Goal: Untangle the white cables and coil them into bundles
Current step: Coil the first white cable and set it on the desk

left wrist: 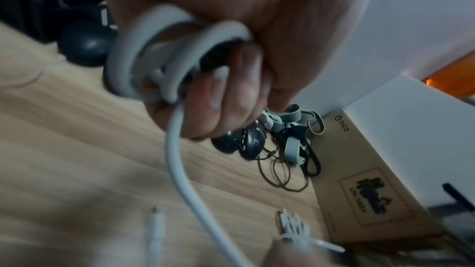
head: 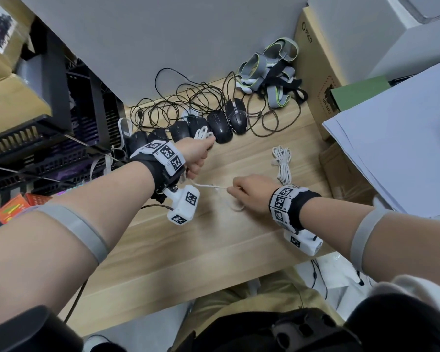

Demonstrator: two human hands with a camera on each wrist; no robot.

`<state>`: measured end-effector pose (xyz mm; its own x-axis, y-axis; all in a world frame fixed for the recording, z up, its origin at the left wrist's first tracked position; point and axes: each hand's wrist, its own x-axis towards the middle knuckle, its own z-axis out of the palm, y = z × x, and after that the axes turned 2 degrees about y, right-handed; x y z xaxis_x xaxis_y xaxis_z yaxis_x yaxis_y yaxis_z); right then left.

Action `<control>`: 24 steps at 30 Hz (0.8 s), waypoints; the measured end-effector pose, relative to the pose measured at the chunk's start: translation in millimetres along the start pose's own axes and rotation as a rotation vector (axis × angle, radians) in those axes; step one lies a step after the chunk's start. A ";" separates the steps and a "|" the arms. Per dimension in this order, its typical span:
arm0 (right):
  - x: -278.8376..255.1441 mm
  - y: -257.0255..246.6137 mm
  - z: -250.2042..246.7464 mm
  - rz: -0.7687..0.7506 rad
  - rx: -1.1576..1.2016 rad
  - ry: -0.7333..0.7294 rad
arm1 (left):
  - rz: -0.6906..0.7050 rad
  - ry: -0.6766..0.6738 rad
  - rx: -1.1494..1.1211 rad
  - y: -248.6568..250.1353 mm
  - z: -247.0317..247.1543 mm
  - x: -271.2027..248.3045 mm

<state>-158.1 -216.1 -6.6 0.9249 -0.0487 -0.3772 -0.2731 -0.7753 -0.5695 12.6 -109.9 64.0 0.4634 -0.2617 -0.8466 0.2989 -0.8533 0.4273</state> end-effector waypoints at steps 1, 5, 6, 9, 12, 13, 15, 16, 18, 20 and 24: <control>0.1 3.2 -4.5 0.009 0.008 0.049 | -0.022 -0.035 0.075 -3.0 -1.8 -0.4; 15.0 -4.5 -27.2 0.014 0.107 0.243 | 0.012 -0.166 0.315 -13.5 6.8 -7.3; 20.6 -7.9 -33.2 0.026 0.100 0.255 | 0.026 -0.207 0.308 -14.5 10.4 -8.9; 35.2 -9.7 -48.5 0.103 0.109 0.264 | 0.058 -0.285 0.286 -14.0 13.7 -12.6; 41.7 -6.9 -54.5 0.176 0.114 0.267 | 0.079 -0.286 0.294 -10.5 12.9 -11.8; 42.5 -6.7 -54.0 0.192 0.131 0.249 | 0.062 -0.277 0.253 -10.1 12.8 -10.5; 43.7 -7.2 -50.8 0.201 0.233 0.238 | 0.029 -0.239 0.143 -10.9 12.5 -4.8; 43.7 -7.0 -49.1 0.200 0.304 0.257 | 0.017 -0.217 0.081 -11.7 11.8 -1.2; 40.1 -7.5 -47.0 0.214 0.378 0.296 | 0.004 -0.176 -0.060 -12.8 9.0 4.5; 35.5 -10.0 -41.9 0.246 0.354 0.254 | 0.010 -0.120 -0.185 -12.0 6.5 7.6; 31.3 -21.4 -21.4 0.229 0.289 0.151 | 0.036 0.014 -0.333 -8.0 8.3 8.7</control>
<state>-117.6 -214.5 9.4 0.8542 -0.3081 -0.4187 -0.5197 -0.5260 -0.6732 7.4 -109.1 50.6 0.4889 -0.2809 -0.8259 0.5376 -0.6486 0.5388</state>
